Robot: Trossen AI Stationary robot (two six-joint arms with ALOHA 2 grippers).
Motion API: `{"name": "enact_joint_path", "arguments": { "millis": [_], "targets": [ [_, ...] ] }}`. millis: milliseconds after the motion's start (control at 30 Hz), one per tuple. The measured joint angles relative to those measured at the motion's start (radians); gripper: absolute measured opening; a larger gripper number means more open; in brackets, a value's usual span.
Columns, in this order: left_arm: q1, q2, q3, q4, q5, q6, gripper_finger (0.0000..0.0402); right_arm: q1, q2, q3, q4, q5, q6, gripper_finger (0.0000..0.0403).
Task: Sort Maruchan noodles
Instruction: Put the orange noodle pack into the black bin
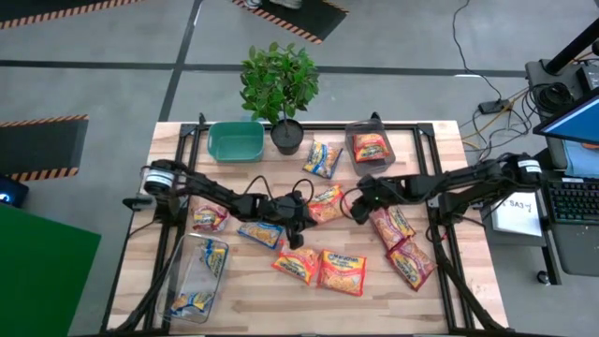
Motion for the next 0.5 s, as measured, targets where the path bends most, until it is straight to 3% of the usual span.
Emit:
{"name": "enact_joint_path", "arguments": {
  "millis": [300, 500],
  "targets": [
    [0.003, 0.087, 0.000, 0.001, -0.063, 0.003, 0.0001, -0.061, 0.000, -0.004, 0.038, -0.020, 0.006, 0.0209],
    [0.007, 0.136, 0.004, 0.025, -0.102, -0.038, 0.0001, -0.065, 0.000, -0.049, 0.150, -0.019, 0.053, 0.0278]
  ]
}}
